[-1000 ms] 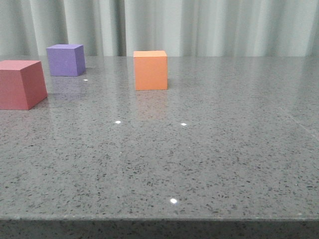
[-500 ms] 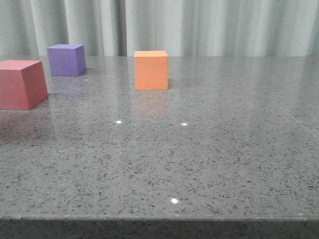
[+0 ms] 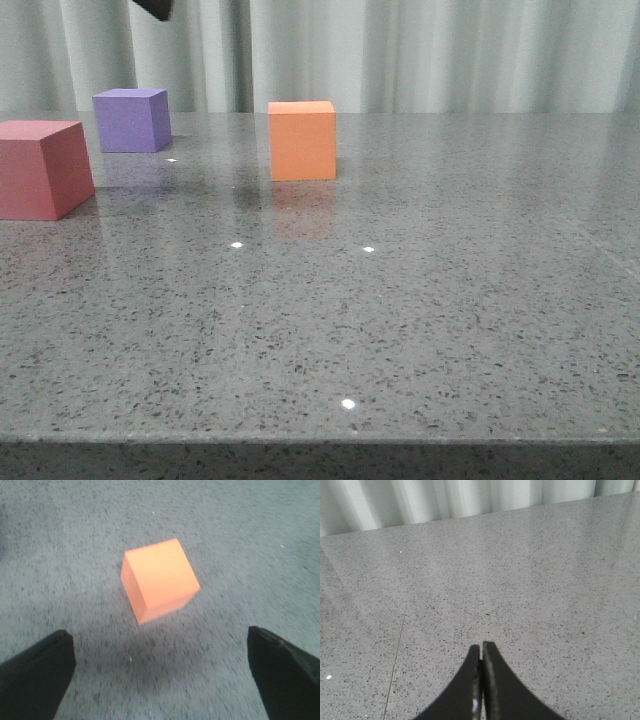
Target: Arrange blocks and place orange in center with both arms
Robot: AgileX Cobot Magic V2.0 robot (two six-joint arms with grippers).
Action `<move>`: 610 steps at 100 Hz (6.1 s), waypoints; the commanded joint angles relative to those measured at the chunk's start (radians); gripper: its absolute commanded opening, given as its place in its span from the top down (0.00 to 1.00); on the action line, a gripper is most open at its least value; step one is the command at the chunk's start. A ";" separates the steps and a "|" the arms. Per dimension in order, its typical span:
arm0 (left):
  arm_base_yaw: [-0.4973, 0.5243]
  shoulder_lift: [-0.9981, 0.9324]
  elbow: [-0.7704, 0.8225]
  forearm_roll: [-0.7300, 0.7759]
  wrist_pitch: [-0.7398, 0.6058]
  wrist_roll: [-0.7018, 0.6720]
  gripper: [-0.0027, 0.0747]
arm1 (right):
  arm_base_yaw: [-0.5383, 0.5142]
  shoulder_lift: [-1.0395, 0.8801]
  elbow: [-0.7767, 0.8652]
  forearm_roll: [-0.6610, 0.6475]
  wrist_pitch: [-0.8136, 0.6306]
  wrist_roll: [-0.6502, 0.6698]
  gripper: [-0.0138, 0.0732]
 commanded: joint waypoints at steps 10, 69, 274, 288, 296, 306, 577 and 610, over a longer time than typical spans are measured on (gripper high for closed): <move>-0.082 0.102 -0.186 0.231 0.013 -0.189 0.12 | -0.003 -0.001 -0.024 -0.021 -0.083 -0.004 0.92; -0.107 0.336 -0.372 0.349 0.084 -0.285 0.12 | -0.003 -0.001 -0.024 -0.021 -0.083 -0.004 0.92; 0.341 0.028 0.060 0.102 -0.130 0.157 0.60 | -0.003 -0.001 -0.024 -0.021 -0.083 -0.004 0.92; 0.341 0.042 0.075 0.090 -0.160 0.157 0.60 | -0.003 -0.001 -0.024 -0.021 -0.083 -0.004 0.92; 0.341 0.062 0.075 0.082 -0.160 0.157 0.60 | -0.003 -0.001 -0.024 -0.021 -0.083 -0.004 0.92; 0.341 0.089 0.075 0.082 -0.160 0.157 0.60 | -0.003 -0.001 -0.024 -0.021 -0.083 -0.004 0.92; 0.341 -1.180 1.016 0.072 -0.457 0.166 0.99 | -0.003 -0.001 -0.024 -0.021 -0.083 -0.004 0.92; 0.341 -1.180 1.016 0.072 -0.459 0.166 0.99 | -0.003 -0.001 -0.024 -0.021 -0.083 -0.004 0.92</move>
